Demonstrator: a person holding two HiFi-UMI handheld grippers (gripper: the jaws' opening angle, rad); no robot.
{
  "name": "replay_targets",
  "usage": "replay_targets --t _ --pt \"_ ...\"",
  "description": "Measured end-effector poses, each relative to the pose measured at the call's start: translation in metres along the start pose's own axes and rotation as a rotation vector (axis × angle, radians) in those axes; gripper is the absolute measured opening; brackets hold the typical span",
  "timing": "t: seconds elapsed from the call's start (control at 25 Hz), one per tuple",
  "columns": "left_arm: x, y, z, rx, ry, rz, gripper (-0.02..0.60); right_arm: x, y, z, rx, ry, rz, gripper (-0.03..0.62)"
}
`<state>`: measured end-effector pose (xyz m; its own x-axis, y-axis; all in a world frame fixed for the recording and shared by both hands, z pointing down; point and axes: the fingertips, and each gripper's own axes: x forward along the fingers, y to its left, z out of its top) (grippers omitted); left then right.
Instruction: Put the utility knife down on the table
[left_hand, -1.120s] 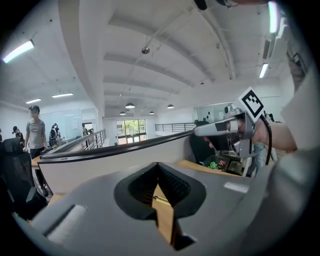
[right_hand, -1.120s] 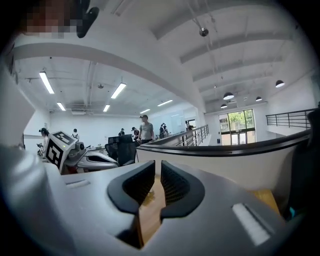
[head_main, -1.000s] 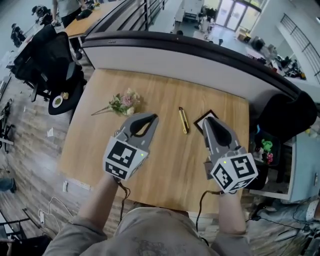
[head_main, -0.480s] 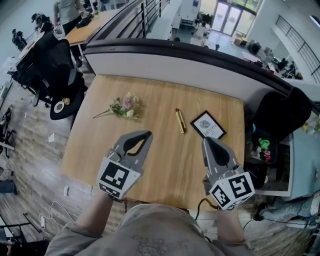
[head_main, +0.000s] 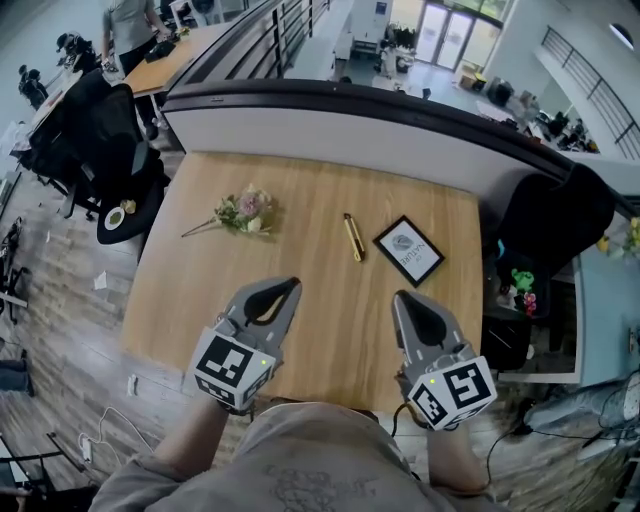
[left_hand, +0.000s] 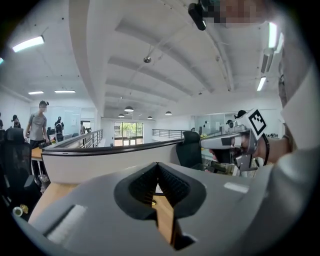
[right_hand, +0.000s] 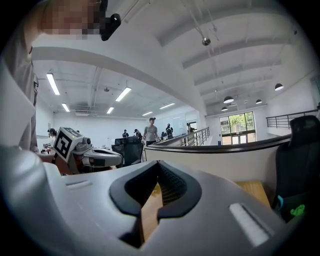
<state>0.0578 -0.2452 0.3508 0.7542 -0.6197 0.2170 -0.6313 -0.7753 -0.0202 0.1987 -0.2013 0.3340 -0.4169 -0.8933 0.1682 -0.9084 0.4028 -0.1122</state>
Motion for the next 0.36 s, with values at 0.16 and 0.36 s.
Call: replay_targets --t 0.16,0.36 --pt "0.001 -0.0042 -0.0001 0.032 0.01 -0.002 0.002 -0.0014 0.0021 -0.0032 0.004 0.003 -0.002 0.011" --pt "-0.0014 -0.0054 0.0019 0.052 0.006 0.007 0.002 -0.0034 0.0038 -0.0042 0.006 0.001 -0.005 0.011"
